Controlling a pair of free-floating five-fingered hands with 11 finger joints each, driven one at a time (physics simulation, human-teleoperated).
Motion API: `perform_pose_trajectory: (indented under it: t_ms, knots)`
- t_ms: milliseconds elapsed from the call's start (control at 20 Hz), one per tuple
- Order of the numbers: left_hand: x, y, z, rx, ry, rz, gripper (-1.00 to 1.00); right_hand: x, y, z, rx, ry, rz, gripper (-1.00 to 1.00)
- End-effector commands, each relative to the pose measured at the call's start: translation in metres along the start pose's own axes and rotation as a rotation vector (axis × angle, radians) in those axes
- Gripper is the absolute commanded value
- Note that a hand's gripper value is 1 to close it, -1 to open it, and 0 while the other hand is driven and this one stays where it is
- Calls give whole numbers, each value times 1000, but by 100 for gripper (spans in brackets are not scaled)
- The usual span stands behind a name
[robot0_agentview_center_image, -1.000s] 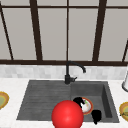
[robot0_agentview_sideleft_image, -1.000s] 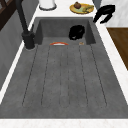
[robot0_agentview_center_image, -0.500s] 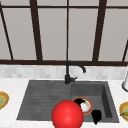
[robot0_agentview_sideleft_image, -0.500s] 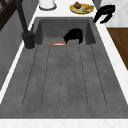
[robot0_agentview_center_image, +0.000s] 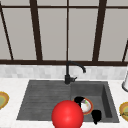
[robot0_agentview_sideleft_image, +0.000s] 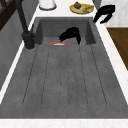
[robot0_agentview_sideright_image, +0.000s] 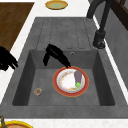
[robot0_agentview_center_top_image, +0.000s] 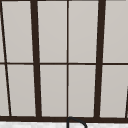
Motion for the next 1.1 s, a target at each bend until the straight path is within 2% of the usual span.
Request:
perform_pose_trajectory:
  t_ms: [0,200,400,650,700,750,800,850,950,1050]
  knots:
    - [-14,8,-1,-107,57,27,-100,0,0,0,0,0,0,0]
    - [-11,6,-3,-144,102,68,-100,0,0,0,0,0,0,0]
    - [-12,4,-3,-200,133,85,-100,0,0,0,0,0,0,0]
    - [-20,7,-4,-279,171,88,-100,0,0,0,0,0,0,0]
    - [-28,5,-10,-295,172,85,-100,0,0,0,0,0,0,0]
    - [-38,10,-12,-272,163,81,-100,0,0,0,0,0,0,0]
    - [-38,11,-12,-224,177,68,-100,0,0,0,0,0,0,0]
    - [-37,7,-16,-199,192,59,-100,0,0,0,0,0,0,0]
    - [-43,9,-21,-213,188,62,-100,0,0,0,0,0,0,0]
    - [-51,4,-24,-196,199,48,-100,0,0,0,0,0,0,0]
